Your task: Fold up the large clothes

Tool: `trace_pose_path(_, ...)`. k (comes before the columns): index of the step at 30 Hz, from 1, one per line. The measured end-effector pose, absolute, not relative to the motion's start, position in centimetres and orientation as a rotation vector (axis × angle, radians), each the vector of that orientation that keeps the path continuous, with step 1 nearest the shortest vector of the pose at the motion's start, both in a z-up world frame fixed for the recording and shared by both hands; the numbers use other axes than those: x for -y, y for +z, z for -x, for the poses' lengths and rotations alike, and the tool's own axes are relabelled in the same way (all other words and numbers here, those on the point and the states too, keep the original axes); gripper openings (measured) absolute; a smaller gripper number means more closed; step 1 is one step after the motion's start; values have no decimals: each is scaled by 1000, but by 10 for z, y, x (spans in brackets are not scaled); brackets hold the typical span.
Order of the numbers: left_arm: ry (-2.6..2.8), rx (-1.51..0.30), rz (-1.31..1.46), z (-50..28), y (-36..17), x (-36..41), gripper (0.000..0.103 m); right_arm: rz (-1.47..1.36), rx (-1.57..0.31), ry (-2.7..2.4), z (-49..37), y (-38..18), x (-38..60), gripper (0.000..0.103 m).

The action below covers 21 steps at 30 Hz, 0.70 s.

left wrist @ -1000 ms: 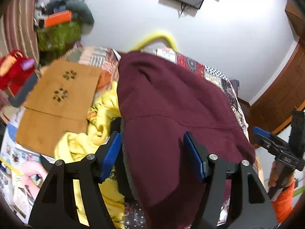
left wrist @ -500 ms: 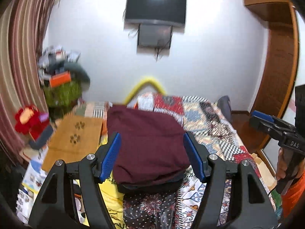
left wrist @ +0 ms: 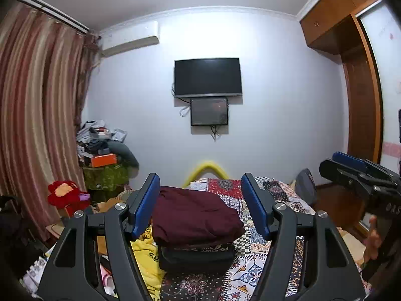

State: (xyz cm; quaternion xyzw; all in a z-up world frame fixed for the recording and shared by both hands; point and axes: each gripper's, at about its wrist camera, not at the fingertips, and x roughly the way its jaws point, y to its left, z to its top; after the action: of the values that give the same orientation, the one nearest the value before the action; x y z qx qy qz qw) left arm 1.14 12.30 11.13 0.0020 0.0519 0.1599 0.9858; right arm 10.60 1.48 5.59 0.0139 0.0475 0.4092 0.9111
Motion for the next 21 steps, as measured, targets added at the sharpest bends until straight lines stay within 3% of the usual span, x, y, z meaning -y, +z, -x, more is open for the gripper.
trace_pose_path(3,343,-77,15,-1,104,-119,93,-23,-61,809,-99,51,-14,88)
trace_pose_path(4,348,-67,23,2,102,-118,96,-18,-52,797,-97,50,-16,90)
trace_pose_path(7,363,-66,23,7,96,-115,99,-21,-52,782,-96,48,-16,103)
trace_pose_path(21,378,-74,33,13,84,-112,102,-26,-104,766,-101,40,-17,103)
